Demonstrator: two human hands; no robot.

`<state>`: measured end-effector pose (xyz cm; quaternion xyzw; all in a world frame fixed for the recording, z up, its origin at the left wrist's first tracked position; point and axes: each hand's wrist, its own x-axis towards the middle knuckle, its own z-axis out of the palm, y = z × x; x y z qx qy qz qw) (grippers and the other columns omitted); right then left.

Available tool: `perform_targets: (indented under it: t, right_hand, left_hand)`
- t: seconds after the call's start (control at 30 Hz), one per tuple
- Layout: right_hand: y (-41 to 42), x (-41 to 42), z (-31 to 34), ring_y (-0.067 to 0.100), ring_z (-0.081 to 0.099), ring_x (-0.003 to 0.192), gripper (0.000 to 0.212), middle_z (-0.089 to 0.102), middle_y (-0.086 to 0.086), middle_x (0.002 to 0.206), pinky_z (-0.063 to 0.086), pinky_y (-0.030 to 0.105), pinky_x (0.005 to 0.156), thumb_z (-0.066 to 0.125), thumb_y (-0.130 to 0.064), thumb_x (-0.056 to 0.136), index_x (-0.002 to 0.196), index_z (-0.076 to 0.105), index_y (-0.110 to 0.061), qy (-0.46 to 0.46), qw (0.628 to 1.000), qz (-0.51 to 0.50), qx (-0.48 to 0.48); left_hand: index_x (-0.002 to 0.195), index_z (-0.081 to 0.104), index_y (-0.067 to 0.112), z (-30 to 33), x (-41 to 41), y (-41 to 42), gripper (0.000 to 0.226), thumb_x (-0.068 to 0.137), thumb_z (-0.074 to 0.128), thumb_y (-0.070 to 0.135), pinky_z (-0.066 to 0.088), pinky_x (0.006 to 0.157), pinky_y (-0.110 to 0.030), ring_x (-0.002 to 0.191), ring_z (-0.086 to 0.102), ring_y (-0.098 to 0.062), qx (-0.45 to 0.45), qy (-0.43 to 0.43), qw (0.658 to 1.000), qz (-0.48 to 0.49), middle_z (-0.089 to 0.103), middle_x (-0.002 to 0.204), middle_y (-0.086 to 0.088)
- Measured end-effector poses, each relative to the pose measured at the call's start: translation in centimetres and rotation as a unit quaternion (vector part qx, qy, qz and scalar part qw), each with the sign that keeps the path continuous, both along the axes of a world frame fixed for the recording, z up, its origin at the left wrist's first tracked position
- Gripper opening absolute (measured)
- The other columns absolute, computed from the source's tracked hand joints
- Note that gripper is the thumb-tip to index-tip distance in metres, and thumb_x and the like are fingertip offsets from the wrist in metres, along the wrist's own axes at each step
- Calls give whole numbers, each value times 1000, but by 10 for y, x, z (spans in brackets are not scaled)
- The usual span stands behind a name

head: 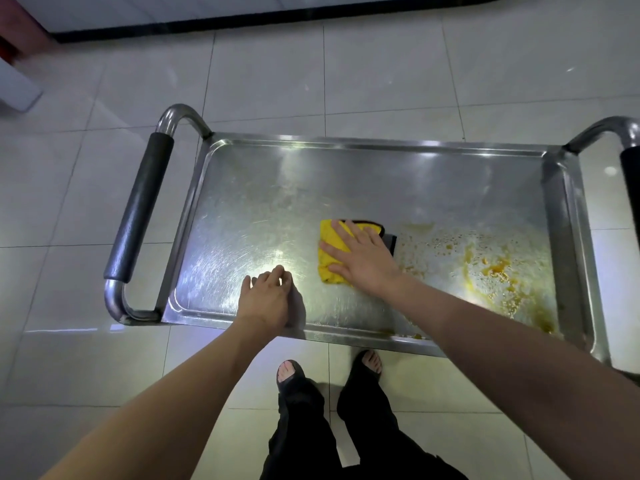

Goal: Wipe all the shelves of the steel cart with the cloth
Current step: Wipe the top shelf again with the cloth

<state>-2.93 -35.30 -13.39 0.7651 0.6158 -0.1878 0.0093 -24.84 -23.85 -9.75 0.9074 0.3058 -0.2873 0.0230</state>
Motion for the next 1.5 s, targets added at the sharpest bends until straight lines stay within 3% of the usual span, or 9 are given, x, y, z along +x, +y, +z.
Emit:
perform_targets:
  t: [0.13,0.3,0.5,0.67,0.83,0.97,1.03,1.33,1.5]
  right_hand:
    - [-40,-45,-13,35,24,157,60,17,7,174,23,59,123,24,-63,103,158,38,-42,-15,997,46,53]
    - [-65,-65,-15,33,18,159,56,11,5,175,21,58,125,31,-62,106,159,33,-42,-12,995,58,77]
    - [-54,-35,-12,29,14,160,59,8,0,175,15,55,126,21,-63,104,160,29,-46,5,997,71,39]
    - [-18,19,5,26,-1,161,73,-6,-4,175,4,53,127,-1,-70,94,163,15,-50,9,1000,-3,-9]
    - [-2,56,6,27,-5,161,60,-13,-4,174,5,53,127,19,-66,105,162,10,-51,-5,999,-39,-25]
    - [-14,39,6,30,-6,161,65,-14,-2,174,4,57,127,7,-68,100,163,11,-50,3,999,-26,-31]
    - [-26,25,5,30,-4,161,71,-12,0,175,4,59,127,1,-70,95,163,13,-49,12,999,-19,-27]
    - [-89,-14,-9,30,21,159,58,15,1,174,22,55,123,21,-63,105,159,31,-46,-5,998,45,51]
    - [-66,35,-1,25,0,162,59,-6,-6,175,10,56,127,19,-63,104,161,17,-51,12,1000,-25,-8]
  left_hand:
    - [154,27,16,8,6,-2,65,94,52,17,22,119,-49,138,38,-24,5,19,1000,-11,27,155,-1]
    - [151,27,19,16,7,3,61,95,49,17,22,116,-55,135,42,-26,-4,38,999,-23,29,155,0]
    - [145,32,20,14,16,10,56,92,51,18,31,110,-51,123,52,-28,-11,47,998,-39,42,140,-1]
    - [143,33,21,11,15,10,59,90,57,20,32,111,-49,123,52,-26,-14,55,998,-30,43,136,0]
    - [151,27,21,12,11,10,64,94,56,24,27,116,-51,132,47,-24,-10,54,998,-36,35,149,2]
    - [151,26,21,11,7,5,67,93,59,26,30,114,-50,132,44,-22,-18,64,998,-22,30,152,3]
    - [148,29,21,14,12,6,64,91,60,23,33,111,-47,129,48,-23,-21,60,998,-25,34,149,2]
    - [154,23,22,32,22,16,67,93,48,11,23,118,-53,131,49,-26,-13,107,992,-63,35,152,4]
    - [153,24,24,31,19,17,67,92,50,12,26,117,-49,129,51,-26,-20,82,993,-78,36,151,4]
